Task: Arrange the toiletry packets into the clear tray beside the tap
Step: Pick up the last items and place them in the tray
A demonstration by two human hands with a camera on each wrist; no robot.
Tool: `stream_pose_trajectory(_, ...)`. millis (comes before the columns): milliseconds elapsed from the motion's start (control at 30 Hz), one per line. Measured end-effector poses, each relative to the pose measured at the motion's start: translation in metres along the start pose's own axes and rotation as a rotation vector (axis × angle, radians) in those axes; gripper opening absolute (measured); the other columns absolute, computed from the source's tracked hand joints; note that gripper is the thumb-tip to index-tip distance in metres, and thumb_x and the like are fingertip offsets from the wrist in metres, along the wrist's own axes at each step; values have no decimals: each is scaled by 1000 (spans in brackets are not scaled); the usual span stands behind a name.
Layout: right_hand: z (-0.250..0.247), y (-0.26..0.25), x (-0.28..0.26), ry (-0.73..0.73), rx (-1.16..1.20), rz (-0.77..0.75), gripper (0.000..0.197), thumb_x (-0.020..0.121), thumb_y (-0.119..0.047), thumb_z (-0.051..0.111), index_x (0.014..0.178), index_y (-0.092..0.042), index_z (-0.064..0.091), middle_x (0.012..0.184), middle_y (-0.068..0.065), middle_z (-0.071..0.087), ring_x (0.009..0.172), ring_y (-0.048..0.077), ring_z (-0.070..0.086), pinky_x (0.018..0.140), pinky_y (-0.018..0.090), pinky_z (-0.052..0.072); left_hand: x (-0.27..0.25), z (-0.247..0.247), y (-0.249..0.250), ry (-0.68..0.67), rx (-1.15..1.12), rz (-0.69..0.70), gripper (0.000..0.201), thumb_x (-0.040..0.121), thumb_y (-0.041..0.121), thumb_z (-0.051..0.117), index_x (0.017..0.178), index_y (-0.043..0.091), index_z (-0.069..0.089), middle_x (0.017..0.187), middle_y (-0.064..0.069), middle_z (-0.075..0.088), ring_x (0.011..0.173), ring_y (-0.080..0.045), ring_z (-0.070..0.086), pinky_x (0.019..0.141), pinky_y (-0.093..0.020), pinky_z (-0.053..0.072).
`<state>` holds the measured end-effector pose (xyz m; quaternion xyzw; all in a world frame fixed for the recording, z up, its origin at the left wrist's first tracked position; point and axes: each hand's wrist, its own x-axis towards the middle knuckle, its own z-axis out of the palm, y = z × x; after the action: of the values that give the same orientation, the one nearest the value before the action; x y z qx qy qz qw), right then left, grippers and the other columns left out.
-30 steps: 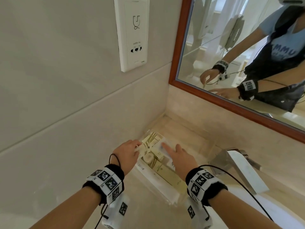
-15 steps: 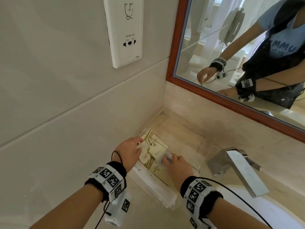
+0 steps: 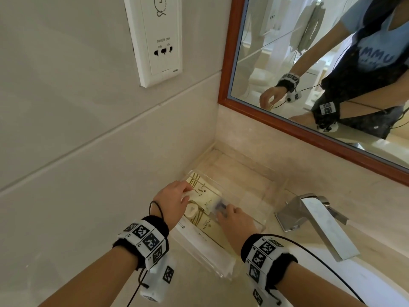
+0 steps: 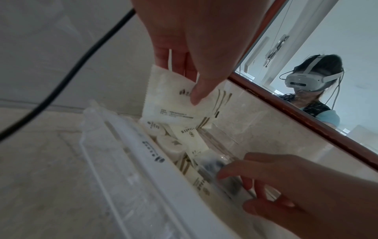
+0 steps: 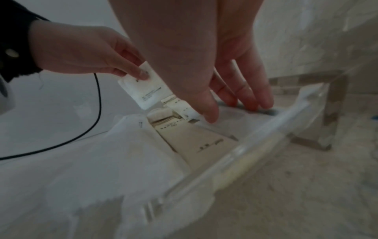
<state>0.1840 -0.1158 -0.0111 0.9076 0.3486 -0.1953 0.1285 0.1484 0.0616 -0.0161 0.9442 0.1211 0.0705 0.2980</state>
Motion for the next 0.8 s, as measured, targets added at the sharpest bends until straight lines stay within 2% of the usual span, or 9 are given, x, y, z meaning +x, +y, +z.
stream_pose_trajectory(100,-3,3,0,13,4,9,49,91,-3,50,137,-10,37,134,16,42,114,30,50,80,33,47,4,3,2,49,48,65,13,81,5,65,91,13,68,100,-4,64,99,-23,58,84,-32,45)
stream_pose_trajectory(167,-5,6,1,23,3,6,47,90,0,49,135,-9,38,130,16,44,109,29,53,70,31,40,7,5,3,75,116,83,13,76,6,69,83,17,69,96,-2,62,99,-22,55,83,-29,38)
stream_pose_trajectory(333,0,12,4,4,44,5,38,91,0,47,127,-10,44,122,14,49,101,29,57,65,30,37,11,12,5,180,220,81,20,63,4,79,68,20,70,82,0,62,87,-24,57,77,-29,30)
stream_pose_trajectory(433,0,16,5,8,54,-8,36,91,0,47,126,-11,45,120,15,50,99,29,57,65,31,38,13,19,6,163,241,88,21,59,8,83,65,24,71,78,2,64,82,-24,59,74,-29,31)
stream_pose_trajectory(533,-1,17,6,4,39,-26,37,92,-1,46,128,-9,44,121,16,51,99,31,58,66,33,39,16,25,4,137,244,100,22,58,7,84,64,24,71,73,2,66,76,-25,61,71,-31,37)
stream_pose_trajectory(600,-2,18,9,13,36,-43,35,93,-2,44,127,-8,45,121,16,52,99,31,58,65,33,39,19,28,3,141,238,74,21,62,6,81,66,23,71,74,3,67,78,-25,61,75,-34,39)
stream_pose_trajectory(633,-3,18,10,26,42,-53,36,93,-2,43,129,-8,44,122,15,52,99,30,58,66,33,40,20,29,3,142,242,64,21,63,6,80,67,23,70,75,3,68,79,-25,61,78,-31,34)
stream_pose_trajectory(700,-3,19,13,53,54,-65,41,93,-2,42,134,-9,39,125,15,51,100,30,58,68,35,43,22,30,2,136,263,65,21,64,7,79,70,24,71,78,4,68,81,-25,60,77,-27,25)
stream_pose_trajectory(800,-3,19,15,61,61,-69,45,93,-2,43,136,-9,36,128,15,48,102,30,57,77,37,51,21,33,-1,88,301,65,20,67,11,76,80,26,74,84,3,67,87,-24,58,77,-29,22)
